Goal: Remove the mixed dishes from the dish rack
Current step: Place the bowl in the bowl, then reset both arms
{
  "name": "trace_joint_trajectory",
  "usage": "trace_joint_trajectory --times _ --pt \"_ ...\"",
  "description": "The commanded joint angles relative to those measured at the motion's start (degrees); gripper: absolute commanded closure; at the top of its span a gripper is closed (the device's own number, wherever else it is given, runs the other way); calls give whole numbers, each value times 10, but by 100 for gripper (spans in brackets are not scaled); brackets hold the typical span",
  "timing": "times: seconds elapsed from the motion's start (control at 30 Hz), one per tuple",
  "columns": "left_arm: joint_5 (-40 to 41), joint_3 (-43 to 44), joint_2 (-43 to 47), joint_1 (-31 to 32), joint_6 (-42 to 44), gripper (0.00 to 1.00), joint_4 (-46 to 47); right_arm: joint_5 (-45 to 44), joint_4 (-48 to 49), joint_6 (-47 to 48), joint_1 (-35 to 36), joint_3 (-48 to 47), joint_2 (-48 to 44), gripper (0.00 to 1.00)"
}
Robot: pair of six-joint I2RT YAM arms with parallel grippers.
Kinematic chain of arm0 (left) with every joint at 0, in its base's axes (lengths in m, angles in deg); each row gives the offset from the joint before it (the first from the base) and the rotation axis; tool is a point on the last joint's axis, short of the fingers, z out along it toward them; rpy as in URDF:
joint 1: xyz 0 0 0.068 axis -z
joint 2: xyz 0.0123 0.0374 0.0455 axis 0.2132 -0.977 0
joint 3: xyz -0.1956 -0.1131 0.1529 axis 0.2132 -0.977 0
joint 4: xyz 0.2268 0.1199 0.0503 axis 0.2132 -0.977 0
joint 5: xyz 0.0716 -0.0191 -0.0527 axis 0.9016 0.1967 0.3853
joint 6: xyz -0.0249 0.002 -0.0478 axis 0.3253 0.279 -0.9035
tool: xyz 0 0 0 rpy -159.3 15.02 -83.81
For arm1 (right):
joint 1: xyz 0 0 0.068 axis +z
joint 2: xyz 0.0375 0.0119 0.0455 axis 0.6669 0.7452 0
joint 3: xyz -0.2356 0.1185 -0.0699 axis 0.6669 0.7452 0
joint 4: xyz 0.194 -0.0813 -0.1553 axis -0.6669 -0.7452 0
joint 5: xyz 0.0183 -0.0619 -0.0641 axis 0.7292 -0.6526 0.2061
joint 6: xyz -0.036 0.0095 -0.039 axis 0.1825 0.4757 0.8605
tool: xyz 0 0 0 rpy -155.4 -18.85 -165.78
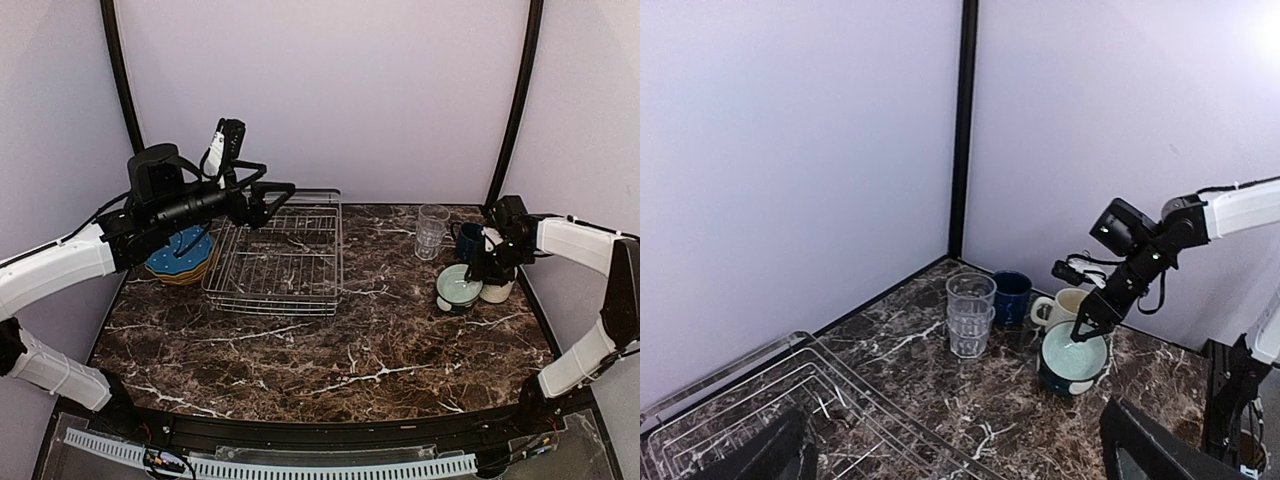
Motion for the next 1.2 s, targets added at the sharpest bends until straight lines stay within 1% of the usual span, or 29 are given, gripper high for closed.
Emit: trace_joint_trajectory --times 0.0,0.07,0.17,0.3,0.5,0.57,0.67,0.8,0.93,1.07,1.17 --pt "68 -12 39 -29 -53 2 -14 -10 -6 17 0 -33 -29 49" --pt "87 -12 56 -46 -62 2 -31 -15 -17 29 0 -40 -57 42" --pt "116 -8 83 -76 -75 1 -64 4 -22 52 0 -49 -118 26" --pt "183 -7 147 -108 -77 1 -90 42 -1 73 0 -58 -241 2" --pt "268 -8 222 -119 -37 1 -99 112 84 94 0 -56 -415 1" --pt "303 -14 245 -119 -24 1 -98 110 108 93 0 -54 -461 1" --pt "325 -21 274 -119 -9 1 -90 90 127 96 0 -54 -510 1" --pt "351 -30 318 -119 7 1 -81 61 123 102 0 -68 -535 1" --pt "375 -39 339 -119 11 1 -71 38 121 94 0 -77 -542 1" --pt "393 -49 345 -119 5 1 -59 31 135 86 0 -68 -552 1" --pt "388 -47 340 -119 -1 1 -54 11 116 87 0 -77 -541 1"
